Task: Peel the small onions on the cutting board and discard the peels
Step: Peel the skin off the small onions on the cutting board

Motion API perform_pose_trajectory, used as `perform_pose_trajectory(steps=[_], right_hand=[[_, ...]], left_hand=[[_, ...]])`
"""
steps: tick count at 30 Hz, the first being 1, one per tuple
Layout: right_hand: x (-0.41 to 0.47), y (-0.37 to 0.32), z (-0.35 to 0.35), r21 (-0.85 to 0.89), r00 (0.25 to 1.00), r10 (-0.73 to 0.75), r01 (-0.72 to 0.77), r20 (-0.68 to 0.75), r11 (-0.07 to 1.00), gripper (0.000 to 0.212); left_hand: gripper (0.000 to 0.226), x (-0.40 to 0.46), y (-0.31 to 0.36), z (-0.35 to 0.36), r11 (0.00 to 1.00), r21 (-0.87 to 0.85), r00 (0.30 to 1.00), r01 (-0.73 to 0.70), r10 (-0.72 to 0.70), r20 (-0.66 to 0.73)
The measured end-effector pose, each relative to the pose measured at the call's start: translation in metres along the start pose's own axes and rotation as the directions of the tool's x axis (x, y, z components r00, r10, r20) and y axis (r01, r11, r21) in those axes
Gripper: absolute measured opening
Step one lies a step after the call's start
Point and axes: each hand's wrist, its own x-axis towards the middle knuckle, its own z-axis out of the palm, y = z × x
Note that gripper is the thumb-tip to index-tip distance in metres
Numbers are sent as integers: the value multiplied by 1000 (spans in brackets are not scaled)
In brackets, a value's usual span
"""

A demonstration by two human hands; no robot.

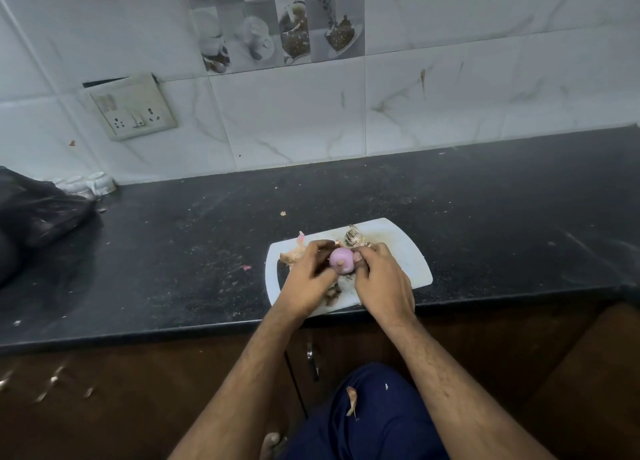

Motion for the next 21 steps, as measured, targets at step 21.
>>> perform_pose_trajectory(steps=[21], right_hand=[[-8, 6, 0, 200, 991, -67, 90, -116, 976, 8]], left_hand=[[48, -3, 4, 12, 911, 357, 970, -208, 240, -48]])
